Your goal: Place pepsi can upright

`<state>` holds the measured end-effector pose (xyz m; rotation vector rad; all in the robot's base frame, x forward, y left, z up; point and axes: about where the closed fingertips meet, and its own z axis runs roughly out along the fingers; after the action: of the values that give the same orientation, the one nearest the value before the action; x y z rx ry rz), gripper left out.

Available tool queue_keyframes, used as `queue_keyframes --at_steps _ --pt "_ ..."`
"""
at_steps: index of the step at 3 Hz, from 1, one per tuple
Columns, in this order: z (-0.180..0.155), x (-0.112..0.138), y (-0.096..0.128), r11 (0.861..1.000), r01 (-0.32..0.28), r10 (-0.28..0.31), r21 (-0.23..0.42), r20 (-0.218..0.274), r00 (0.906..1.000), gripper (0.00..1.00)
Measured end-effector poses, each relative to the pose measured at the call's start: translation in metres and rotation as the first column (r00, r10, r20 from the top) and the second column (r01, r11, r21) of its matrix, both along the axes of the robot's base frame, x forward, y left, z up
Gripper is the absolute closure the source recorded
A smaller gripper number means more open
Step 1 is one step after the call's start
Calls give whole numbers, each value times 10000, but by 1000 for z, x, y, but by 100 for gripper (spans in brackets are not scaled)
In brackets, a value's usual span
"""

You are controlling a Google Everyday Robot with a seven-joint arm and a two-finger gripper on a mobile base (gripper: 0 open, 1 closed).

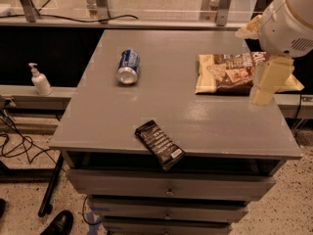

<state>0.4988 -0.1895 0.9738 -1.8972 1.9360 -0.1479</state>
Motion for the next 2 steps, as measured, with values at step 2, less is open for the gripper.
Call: queue_keyframes --at_steps 2 --pt "-11 72 59 9406 -3290 3382 -835 1493 9292 0"
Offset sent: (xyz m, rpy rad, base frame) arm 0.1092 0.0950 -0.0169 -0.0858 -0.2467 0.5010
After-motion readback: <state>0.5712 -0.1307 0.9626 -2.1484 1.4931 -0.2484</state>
